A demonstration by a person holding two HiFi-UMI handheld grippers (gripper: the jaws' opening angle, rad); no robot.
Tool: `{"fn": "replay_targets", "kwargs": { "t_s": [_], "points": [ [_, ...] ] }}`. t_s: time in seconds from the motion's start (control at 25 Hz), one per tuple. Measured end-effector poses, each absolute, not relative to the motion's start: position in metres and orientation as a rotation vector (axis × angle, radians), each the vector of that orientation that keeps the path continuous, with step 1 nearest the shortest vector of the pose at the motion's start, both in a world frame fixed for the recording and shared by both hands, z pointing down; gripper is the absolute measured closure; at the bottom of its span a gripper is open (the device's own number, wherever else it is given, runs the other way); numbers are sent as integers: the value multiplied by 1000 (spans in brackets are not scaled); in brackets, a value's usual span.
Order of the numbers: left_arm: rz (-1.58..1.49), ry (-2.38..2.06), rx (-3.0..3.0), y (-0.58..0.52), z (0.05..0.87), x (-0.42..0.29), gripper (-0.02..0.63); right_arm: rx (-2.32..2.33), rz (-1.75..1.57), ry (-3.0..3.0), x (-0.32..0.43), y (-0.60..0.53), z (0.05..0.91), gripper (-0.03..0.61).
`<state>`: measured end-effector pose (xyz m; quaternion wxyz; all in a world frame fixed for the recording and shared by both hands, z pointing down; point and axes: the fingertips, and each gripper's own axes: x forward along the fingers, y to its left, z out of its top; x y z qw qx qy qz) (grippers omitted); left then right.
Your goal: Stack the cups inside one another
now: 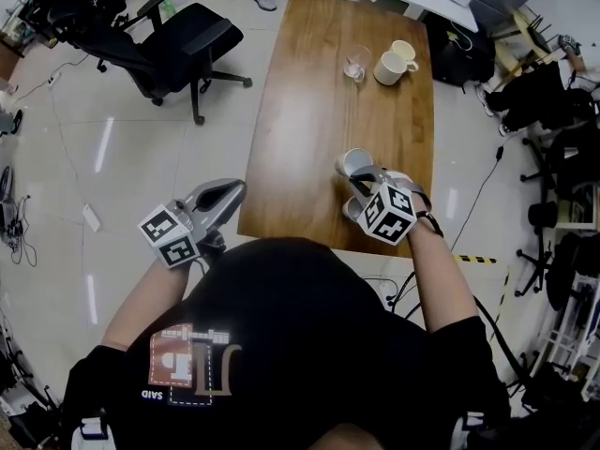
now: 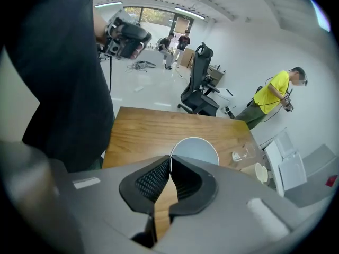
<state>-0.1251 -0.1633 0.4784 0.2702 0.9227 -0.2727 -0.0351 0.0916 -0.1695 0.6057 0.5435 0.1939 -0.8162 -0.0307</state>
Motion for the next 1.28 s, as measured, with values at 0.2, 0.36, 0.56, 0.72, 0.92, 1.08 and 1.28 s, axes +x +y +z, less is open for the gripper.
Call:
{"fn": "replay_targets", "kwargs": {
  "t_s": [0.2,0.36,0.56,0.72,0.92,1.08,1.28],
  "points": [
    [-108,-662,2509,-169,476,-97,614,447,-65,-1928,120,-123,571,554],
    [-104,-608,2523,-168,475,-75,614,406,-19,-1903,139,-90,583,554],
    [-93,-580,2527,-165,477,-62,614,368,42,-1890,138,-71,617,554],
    [-81,-585,2526,-164,478,-61,614,366,86,-1890,134,-72,644,549],
    [-73,-598,2517,-162,483,-64,614,373,184,-1931,130,-72,663,492],
    [-77,-597,2515,-163,483,-65,614,488,265,-2048,131,-85,637,471],
    [-95,-603,2517,-168,480,-69,614,941,463,-2315,162,-130,566,493]
  ]
}}
